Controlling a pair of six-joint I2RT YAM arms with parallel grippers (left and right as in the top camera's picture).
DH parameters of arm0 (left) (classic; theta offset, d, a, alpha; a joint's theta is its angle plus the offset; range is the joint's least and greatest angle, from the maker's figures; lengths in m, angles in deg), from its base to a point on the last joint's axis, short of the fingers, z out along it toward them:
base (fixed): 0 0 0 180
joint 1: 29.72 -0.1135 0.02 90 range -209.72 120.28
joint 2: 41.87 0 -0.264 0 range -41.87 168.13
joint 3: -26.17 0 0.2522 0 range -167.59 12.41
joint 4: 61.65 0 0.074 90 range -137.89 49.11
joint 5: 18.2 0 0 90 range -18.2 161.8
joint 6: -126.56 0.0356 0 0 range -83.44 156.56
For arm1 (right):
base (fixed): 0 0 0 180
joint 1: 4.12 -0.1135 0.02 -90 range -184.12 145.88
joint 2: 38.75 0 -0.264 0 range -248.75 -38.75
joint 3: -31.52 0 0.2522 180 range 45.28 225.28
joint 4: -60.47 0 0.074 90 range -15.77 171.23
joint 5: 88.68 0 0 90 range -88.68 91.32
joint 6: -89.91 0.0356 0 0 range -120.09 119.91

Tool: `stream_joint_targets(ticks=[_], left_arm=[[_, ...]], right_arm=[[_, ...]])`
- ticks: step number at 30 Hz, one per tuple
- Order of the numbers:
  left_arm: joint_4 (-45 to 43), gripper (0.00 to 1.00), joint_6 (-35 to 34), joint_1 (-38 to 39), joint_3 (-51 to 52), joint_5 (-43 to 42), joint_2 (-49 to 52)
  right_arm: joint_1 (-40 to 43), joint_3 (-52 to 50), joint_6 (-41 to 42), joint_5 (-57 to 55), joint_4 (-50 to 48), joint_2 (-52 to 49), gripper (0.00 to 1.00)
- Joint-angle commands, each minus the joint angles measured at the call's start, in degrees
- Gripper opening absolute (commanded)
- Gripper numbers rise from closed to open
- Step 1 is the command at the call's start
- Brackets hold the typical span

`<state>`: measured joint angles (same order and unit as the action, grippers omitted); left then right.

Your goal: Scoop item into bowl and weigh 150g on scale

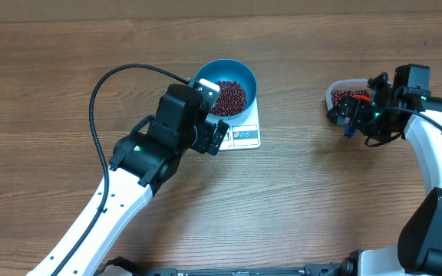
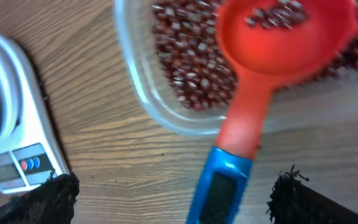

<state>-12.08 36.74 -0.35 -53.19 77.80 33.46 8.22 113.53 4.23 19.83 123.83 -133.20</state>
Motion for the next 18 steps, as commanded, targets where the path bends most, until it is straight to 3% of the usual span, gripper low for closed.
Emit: stream_joint_targets(ticks=[1, 18], left_arm=[[0.0, 1.00, 0.5, -0.1, -0.1, -0.5, -1.1], [0.0, 1.00, 0.5, -0.1, -0.1, -0.5, -1.1]], right_arm=[[0.2, 0.3, 5.3, -3.5, 0.3, -0.2, 1.00], [0.2, -1.9, 6.7, -9.1, 2.6, -0.2, 1.00]])
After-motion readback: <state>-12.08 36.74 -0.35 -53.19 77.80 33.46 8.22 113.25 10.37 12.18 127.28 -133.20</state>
